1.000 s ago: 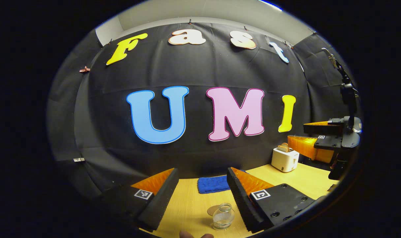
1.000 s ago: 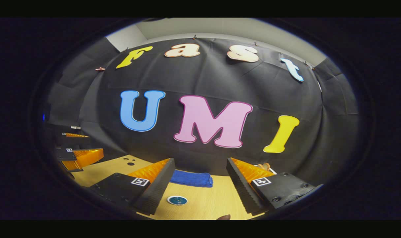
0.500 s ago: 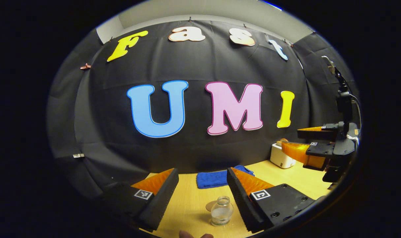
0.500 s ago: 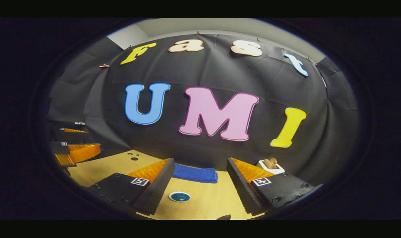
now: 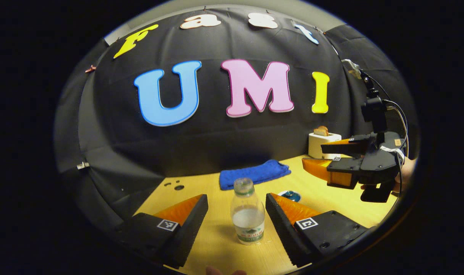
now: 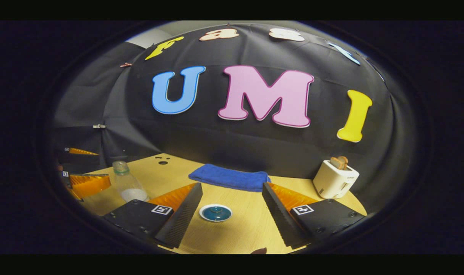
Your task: Open the teacup lid with one hand, grasp the water bottle and pour water into the teacup with the other hand; after pouring, place the water bottle on the coaster and then close the teacup lid.
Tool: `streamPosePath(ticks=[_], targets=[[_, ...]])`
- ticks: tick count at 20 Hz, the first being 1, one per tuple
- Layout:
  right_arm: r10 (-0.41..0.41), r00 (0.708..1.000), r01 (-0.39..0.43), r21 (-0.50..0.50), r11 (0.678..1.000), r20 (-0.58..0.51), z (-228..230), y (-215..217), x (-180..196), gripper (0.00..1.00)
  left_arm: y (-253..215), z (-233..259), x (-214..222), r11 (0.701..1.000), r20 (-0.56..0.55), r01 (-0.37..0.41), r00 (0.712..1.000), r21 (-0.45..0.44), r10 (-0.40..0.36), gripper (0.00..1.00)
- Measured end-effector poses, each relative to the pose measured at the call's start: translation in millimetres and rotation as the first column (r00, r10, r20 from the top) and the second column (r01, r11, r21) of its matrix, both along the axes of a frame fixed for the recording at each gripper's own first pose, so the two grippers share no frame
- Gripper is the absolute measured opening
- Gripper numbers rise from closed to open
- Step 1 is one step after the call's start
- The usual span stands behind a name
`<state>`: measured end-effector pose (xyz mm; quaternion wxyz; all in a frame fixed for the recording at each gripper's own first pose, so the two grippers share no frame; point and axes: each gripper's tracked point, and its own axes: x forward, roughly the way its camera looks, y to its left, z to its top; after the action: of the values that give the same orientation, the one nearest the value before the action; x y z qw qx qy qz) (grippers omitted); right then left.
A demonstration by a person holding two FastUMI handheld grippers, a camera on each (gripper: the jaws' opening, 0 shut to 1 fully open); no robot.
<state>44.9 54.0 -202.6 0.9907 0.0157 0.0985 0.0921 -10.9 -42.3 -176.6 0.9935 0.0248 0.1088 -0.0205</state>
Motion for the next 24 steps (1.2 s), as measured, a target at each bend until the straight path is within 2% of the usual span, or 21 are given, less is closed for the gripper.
streamPosePath(ticks=[7, 12, 15, 16, 17, 19, 20, 22, 23, 24], targets=[[0.056, 0.997, -0.054, 0.022, 0.998, -0.054, -63.7, 24.6, 25.4, 0.96, -12.8, -81.9, 25.3, 1.0, -0.062, -0.007, 0.998, -0.013, 0.006, 0.96], [0.101, 0.989, -0.096, 0.053, 0.994, -0.108, -93.8, 40.3, 32.0, 0.9, -25.0, -100.7, 37.9, 0.999, -0.064, 0.017, 0.998, -0.028, -0.019, 0.96], [0.121, 0.984, -0.114, 0.062, 0.992, -0.132, -104.9, 45.9, 35.4, 0.81, -25.5, -102.9, 39.7, 0.999, -0.062, 0.012, 0.998, -0.044, -0.015, 0.96], [0.131, 0.981, -0.121, 0.077, 0.99, -0.146, -109.7, 48.1, 34.9, 0.81, -27.0, -103.1, 40.2, 0.999, -0.063, 0.016, 0.998, -0.049, -0.019, 0.96], [0.139, 0.977, -0.125, 0.093, 0.988, -0.161, -115.9, 51.5, 35.0, 0.66, -28.8, -105.0, 39.6, 0.998, -0.065, 0.024, 0.998, -0.054, -0.027, 0.96], [0.137, 0.976, -0.121, 0.097, 0.988, -0.169, -119.3, 52.9, 38.2, 0.51, -30.6, -105.2, 41.0, 0.998, -0.063, 0.032, 0.997, -0.059, -0.036, 0.96], [0.131, 0.978, -0.118, 0.091, 0.989, -0.165, -118.3, 51.1, 39.4, 0.54, -29.8, -104.3, 42.2, 0.998, -0.062, 0.031, 0.997, -0.059, -0.035, 0.96], [0.13, 0.977, -0.112, 0.108, 0.988, -0.172, -116.8, 50.0, 40.4, 0.27, -30.5, -105.9, 43.5, 0.997, -0.066, 0.03, 0.997, -0.068, -0.034, 0.96], [0.134, 0.975, -0.113, 0.122, 0.986, -0.178, -119.2, 51.2, 40.6, 0.34, -31.3, -107.8, 44.1, 0.997, -0.07, 0.03, 0.997, -0.074, -0.036, 0.96], [0.133, 0.975, -0.111, 0.132, 0.985, -0.179, -118.3, 50.4, 41.8, 0.29, -31.5, -107.6, 45.2, 0.996, -0.07, 0.029, 0.997, -0.079, -0.035, 0.96]])
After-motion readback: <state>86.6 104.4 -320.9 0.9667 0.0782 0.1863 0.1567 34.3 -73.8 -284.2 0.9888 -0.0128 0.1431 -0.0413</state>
